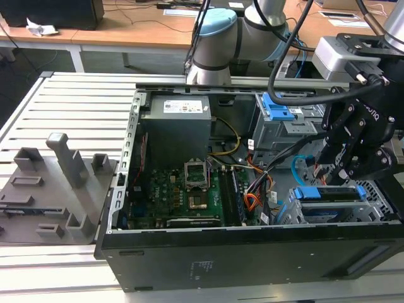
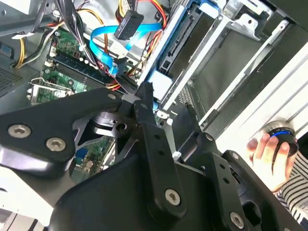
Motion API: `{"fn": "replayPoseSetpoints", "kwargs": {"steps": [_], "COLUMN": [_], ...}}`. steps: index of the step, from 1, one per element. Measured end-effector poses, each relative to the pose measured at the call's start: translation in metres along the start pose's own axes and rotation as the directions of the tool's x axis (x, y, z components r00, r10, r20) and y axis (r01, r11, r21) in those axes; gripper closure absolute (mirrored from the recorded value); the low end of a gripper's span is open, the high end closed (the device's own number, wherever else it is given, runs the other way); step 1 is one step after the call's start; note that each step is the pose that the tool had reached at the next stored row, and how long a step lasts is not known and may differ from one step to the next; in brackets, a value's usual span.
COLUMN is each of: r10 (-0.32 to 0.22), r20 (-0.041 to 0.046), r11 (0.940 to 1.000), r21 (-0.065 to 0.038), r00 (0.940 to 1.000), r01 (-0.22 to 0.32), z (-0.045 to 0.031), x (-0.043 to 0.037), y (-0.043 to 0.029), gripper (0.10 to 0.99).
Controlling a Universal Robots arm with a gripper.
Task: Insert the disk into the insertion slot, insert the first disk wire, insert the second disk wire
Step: 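Insert the disk into the insertion slot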
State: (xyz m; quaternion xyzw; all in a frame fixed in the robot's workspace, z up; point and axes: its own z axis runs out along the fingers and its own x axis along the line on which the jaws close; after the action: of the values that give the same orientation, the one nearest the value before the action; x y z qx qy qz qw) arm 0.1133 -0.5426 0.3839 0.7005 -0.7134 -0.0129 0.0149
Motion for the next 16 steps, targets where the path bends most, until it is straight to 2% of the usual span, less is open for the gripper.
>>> {"fn": "replayPoseSetpoints", "kwargs": {"steps": [3,7,8,9,16], "r10": [0.000,0.000,0.000,0.000,0.000], "r20": [-0.0001,-0.0001,-0.0001,-0.0001,-0.0001], "r11": [1.0000,1.0000,1.0000,1.0000,1.0000], "r21": [0.000,0.000,0.000,0.000,0.000], "r00": [1.0000,1.0000,1.0000,1.0000,1.0000], "r01": [0.000,0.000,0.000,0.000,0.000], "z": [0.0000,0.0001,0.0001,0.0001,0.0002], "x": [0.0000,0.0000,0.0000,0.0000,0.0000], "y": [0.0000,0.0000,0.0000,0.0000,0.0000], "gripper": [0.667,0.914,0.914,0.976,0.980]}}
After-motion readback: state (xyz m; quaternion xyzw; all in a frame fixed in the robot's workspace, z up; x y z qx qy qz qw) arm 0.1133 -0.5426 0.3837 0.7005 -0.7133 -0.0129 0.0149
